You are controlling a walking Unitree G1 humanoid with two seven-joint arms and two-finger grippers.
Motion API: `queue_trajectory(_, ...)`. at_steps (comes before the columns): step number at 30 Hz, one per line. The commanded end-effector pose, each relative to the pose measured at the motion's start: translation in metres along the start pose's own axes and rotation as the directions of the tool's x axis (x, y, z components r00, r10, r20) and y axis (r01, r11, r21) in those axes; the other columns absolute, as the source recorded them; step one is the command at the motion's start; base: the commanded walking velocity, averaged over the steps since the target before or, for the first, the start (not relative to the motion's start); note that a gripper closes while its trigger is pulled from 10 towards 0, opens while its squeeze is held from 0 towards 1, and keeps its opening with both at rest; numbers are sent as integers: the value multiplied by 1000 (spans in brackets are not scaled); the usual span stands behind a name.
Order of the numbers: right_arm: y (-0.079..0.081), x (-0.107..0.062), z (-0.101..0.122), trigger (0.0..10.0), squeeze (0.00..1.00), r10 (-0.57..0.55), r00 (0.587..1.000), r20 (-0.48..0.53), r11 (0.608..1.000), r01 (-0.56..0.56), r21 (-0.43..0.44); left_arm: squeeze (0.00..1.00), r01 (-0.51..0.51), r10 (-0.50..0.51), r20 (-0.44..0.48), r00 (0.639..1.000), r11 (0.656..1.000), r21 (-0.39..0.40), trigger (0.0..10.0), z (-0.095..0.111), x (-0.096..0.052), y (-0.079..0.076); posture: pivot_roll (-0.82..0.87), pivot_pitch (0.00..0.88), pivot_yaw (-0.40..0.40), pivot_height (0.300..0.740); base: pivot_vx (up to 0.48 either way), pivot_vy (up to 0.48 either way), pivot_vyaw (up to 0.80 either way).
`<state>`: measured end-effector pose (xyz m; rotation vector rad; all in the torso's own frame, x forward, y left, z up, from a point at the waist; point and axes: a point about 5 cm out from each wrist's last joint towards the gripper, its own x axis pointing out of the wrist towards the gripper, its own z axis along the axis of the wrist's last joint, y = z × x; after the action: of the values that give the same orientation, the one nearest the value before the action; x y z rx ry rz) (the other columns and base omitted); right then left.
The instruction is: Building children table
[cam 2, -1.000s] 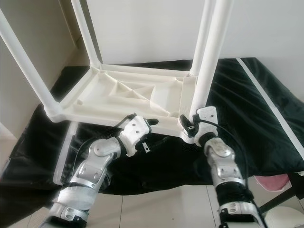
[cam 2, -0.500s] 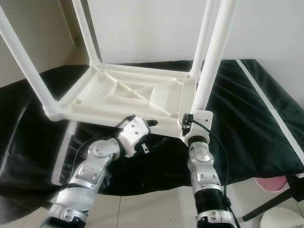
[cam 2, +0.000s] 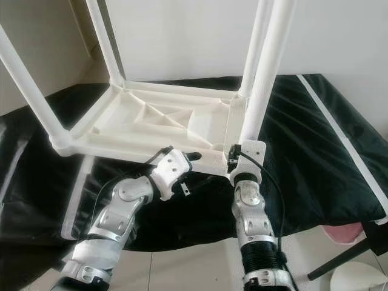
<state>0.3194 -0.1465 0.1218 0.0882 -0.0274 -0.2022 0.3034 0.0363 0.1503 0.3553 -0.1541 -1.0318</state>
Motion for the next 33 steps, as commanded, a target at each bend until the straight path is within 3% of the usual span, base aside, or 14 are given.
queue_trajectory(1, -2, -2, -4, 10000, 1000, -6, 1000, -14, 1000, 6, 17, 0, -171, 171, 5, 985, 985, 19, 10000, 3, -1, 10, -77, 0, 21, 740, 0, 0, 0)
queue_trajectory(10, -8, -5, 10, 10000, 1000, 110, 991, 78, 992, -114, 46, 0, -169, 169, 14, 985, 986, 5, 10000, 4, 0, 8, -91, 0, 29, 740, 0, 0, 0)
queue_trajectory(13, -24, -11, 12, 10000, 1000, 211, 973, 97, 977, -212, 3, 0, -156, 156, 14, 988, 988, 2, 10000, 2, -1, 2, -93, 0, 22, 740, 0, 0, 0)
queue_trajectory(16, -30, -12, 12, 10000, 1000, 232, 967, 102, 973, -233, -8, 0, -157, 157, 13, 988, 988, 1, 10000, 2, -2, 1, -93, 0, 20, 740, 0, 0, 0)
queue_trajectory(17, -37, -14, 12, 10000, 1000, 296, 951, 92, 955, -295, -27, 0, -167, 167, 11, 986, 986, -8, 10000, 1, -4, 3, -92, 0, 14, 740, 0, 0, 0)
queue_trajectory(18, -43, -15, 13, 10000, 0, 353, 932, 80, 936, -352, -36, 0, -171, 171, 12, 985, 985, -18, 10000, 1, -6, 5, -90, 0, 9, 740, 0, 0, 0)
queue_trajectory(20, -50, -16, 15, 10000, 0, 438, 897, 64, 898, -434, -70, 0, -170, 170, 15, 985, 985, -24, 10000, 2, -9, 6, -90, 0, 7, 740, 0, 0, 0)
queue_trajectory(25, -57, -13, 18, 10000, 0, 511, 859, 37, 859, -508, -66, 0, -160, 161, 19, 987, 987, -20, 10000, 2, -11, 6, -89, 0, 7, 740, 0, 0, 0)
queue_trajectory(28, -64, -5, 25, 10000, 0, 591, 806, -3, 800, -587, -125, 0, -167, 167, 18, 986, 986, -9, 10000, 3, -12, 12, -85, 0, 5, 740, 0, 0, 0)
queue_trajectory(29, -64, -5, 25, 10000, 0, 591, 806, -3, 800, -587, -125, 0, -167, 167, 18, 986, 986, -9, 10000, 3, -12, 12, -85, 0, 5, 740, 0, 0, 0)
queue_trajectory(33, -60, 6, 22, 10000, 0, 651, 756, -70, 737, -651, -184, 0, -173, 173, 28, 985, 985, 10, 10000, 8, -10, 20, -82, 0, 10, 740, 0, 0, 0)
